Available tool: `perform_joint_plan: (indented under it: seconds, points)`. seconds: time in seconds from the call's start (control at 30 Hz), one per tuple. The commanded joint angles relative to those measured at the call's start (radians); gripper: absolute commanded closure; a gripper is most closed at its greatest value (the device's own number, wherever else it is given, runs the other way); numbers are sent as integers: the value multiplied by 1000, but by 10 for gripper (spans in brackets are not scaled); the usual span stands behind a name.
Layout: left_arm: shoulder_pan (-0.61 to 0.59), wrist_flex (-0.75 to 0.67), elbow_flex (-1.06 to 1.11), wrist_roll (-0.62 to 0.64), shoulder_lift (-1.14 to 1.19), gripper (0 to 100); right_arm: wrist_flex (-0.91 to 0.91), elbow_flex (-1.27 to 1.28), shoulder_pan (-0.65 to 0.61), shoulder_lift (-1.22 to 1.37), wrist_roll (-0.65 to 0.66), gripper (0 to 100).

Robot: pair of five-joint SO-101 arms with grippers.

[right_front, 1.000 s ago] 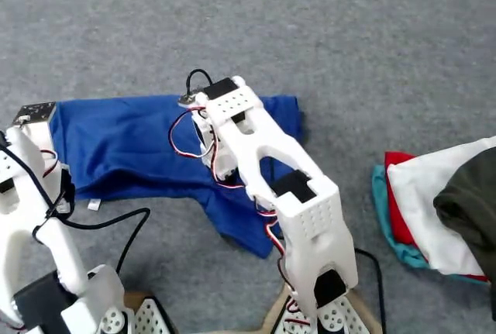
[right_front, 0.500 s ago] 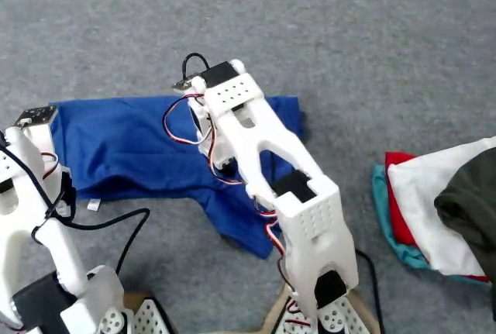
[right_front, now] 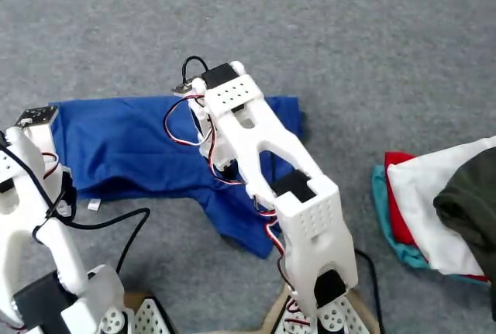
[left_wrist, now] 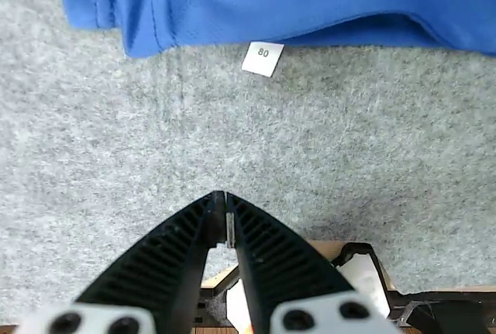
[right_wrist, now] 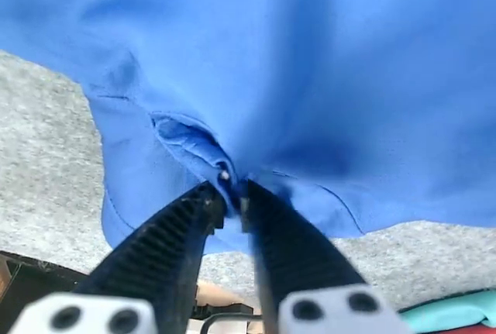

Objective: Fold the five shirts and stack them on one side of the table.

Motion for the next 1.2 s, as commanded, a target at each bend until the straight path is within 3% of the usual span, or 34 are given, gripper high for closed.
perform_joint_plan:
  seconds: [0.0, 0.2, 0.53, 1.17]
  points:
    - [-5, 8, -9, -6, -35, 980, 21, 1, -5, -4, -18, 957]
    - [-8, 8, -3, -8, -35, 980, 23, 28, -5, -67, -29, 958]
    - [-2, 9, -3, -5, -35, 980, 5, 278, -77, -306, -25, 954]
    - [-9, 46, -6, -9, -35, 980, -18, 395, -242, -311, -29, 957]
